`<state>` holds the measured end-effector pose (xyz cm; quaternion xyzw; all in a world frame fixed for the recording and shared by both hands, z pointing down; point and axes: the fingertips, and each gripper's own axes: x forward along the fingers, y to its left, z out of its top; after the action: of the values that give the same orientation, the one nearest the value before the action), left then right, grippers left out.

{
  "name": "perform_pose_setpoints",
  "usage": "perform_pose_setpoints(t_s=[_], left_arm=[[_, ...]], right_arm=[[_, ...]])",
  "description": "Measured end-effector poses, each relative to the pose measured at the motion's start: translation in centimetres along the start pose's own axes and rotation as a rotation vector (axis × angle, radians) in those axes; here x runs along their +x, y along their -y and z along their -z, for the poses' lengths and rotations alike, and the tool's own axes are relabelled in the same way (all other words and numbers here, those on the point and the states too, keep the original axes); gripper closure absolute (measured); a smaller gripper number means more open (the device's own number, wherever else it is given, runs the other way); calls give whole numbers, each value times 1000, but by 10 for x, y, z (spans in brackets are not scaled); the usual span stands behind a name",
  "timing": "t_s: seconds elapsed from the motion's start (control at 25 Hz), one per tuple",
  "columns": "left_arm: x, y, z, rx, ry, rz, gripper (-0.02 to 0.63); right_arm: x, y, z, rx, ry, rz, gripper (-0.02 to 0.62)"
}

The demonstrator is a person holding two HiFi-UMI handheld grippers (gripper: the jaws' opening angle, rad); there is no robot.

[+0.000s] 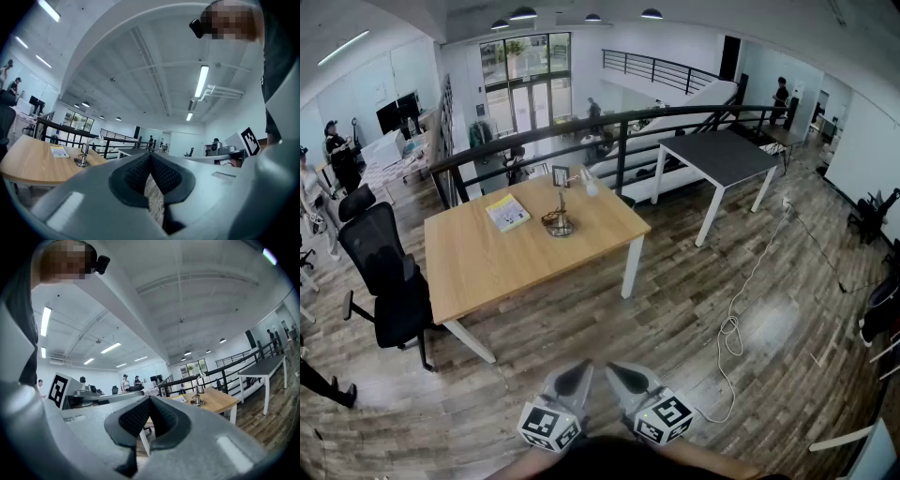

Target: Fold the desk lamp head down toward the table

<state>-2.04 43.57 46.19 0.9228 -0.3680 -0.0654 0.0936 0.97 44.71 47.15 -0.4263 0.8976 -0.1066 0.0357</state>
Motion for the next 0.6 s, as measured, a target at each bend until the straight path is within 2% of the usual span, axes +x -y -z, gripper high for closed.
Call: perform_pose_setpoints(t_s=[0.36,0.6], left_arm=[[9,-30,3,-18,-5,8,604],[21,-67,-5,-25,3,25,604]], right_arm=[[29,6,5,6,-12,5,594],[68,14,-1,3,-1,9,594]])
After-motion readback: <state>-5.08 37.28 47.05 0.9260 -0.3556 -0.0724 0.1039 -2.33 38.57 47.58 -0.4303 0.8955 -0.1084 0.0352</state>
